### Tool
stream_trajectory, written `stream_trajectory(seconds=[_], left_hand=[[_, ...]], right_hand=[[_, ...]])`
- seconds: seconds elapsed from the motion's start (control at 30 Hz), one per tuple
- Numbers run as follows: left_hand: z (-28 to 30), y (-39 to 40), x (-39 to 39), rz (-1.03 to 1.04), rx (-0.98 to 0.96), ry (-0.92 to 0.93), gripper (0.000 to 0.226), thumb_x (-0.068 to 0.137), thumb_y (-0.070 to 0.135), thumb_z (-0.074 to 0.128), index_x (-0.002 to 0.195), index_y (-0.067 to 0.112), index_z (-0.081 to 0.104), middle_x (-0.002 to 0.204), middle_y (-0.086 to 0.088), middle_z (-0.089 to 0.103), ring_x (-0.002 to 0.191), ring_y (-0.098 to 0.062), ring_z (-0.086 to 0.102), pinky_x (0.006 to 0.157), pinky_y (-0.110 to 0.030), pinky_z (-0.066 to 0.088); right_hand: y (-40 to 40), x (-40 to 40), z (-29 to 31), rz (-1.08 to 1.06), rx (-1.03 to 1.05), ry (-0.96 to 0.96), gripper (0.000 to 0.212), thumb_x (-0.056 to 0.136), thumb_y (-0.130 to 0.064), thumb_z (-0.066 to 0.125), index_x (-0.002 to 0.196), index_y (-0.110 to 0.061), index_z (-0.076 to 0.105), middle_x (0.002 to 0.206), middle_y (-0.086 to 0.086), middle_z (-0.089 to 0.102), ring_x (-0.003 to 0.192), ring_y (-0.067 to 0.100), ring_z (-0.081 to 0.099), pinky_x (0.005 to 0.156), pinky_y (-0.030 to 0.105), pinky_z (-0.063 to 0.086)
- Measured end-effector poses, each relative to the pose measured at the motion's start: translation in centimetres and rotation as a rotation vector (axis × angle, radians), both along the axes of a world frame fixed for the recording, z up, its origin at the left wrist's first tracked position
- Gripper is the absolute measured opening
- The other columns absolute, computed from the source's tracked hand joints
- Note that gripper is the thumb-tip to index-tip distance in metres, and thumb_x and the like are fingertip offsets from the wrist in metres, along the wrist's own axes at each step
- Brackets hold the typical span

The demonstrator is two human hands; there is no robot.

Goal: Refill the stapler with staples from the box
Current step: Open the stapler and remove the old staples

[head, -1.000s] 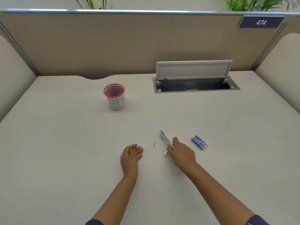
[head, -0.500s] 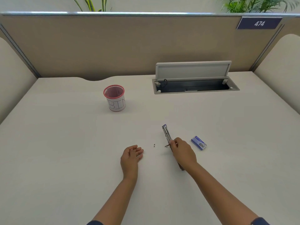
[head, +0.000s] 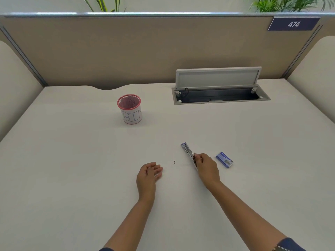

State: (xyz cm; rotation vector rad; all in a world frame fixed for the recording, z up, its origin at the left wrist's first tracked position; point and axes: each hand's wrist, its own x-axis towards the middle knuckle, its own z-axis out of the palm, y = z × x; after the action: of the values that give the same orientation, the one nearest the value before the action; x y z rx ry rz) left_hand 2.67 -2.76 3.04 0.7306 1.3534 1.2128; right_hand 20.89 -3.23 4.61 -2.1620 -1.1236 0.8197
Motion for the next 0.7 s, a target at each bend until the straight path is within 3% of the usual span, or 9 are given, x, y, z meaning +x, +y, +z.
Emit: stream_trajectory(seconds=[0.1, 0.33, 0.47, 0.6, 0.7], left_hand=[[0.0, 0.0, 0.0, -0.006, -0.001, -0.001, 0.027, 0.093, -0.001, 0.035, 0.091, 0.007, 0.06, 0.087, -0.01, 0.066, 0.079, -0.018, 0.068, 0.061, -0.017, 0.056], [0.0, -0.1, 0.0, -0.025, -0.003, 0.004, 0.028, 0.091, -0.004, 0.035, 0.089, 0.008, 0.061, 0.087, -0.011, 0.067, 0.078, -0.018, 0.068, 0.061, -0.019, 0.057], [-0.2, 0.0, 0.0, -0.028, -0.004, 0.012, 0.028, 0.091, -0.004, 0.036, 0.088, 0.008, 0.061, 0.087, -0.012, 0.067, 0.078, -0.02, 0.068, 0.06, -0.019, 0.056], [-0.3, 0.0, 0.0, -0.035, 0.003, 0.024, 0.028, 0.091, -0.004, 0.036, 0.087, 0.009, 0.06, 0.087, -0.012, 0.067, 0.077, -0.02, 0.068, 0.06, -0.018, 0.056], [-0.5, 0.0, 0.0, -0.042, 0.008, 0.042, 0.028, 0.091, -0.004, 0.037, 0.088, 0.01, 0.061, 0.087, -0.012, 0.067, 0.078, -0.02, 0.067, 0.06, -0.018, 0.056]], right_hand=[[-0.1, -0.3, -0.3, 0.038, 0.032, -0.026, 0.022, 0.096, -0.029, 0.041, 0.096, -0.019, 0.06, 0.081, -0.004, 0.061, 0.07, 0.016, 0.055, 0.052, 0.025, 0.034], [0.1, -0.7, -0.7, 0.079, 0.034, -0.02, 0.017, 0.093, -0.029, 0.046, 0.095, -0.019, 0.059, 0.09, 0.001, 0.065, 0.079, 0.021, 0.061, 0.07, 0.034, 0.049], [0.1, -0.7, -0.9, 0.067, 0.066, -0.008, 0.016, 0.092, -0.029, 0.048, 0.092, -0.018, 0.059, 0.086, 0.003, 0.066, 0.076, 0.02, 0.061, 0.066, 0.031, 0.046], [0.1, -0.3, -1.2, 0.049, 0.103, -0.008, 0.014, 0.092, -0.024, 0.05, 0.084, -0.017, 0.058, 0.073, -0.003, 0.059, 0.061, 0.007, 0.054, 0.054, 0.023, 0.037], [0.0, 0.2, -1.5, 0.043, 0.118, -0.03, 0.017, 0.091, -0.023, 0.053, 0.08, -0.012, 0.058, 0.071, -0.003, 0.056, 0.064, 0.013, 0.051, 0.054, 0.025, 0.036]])
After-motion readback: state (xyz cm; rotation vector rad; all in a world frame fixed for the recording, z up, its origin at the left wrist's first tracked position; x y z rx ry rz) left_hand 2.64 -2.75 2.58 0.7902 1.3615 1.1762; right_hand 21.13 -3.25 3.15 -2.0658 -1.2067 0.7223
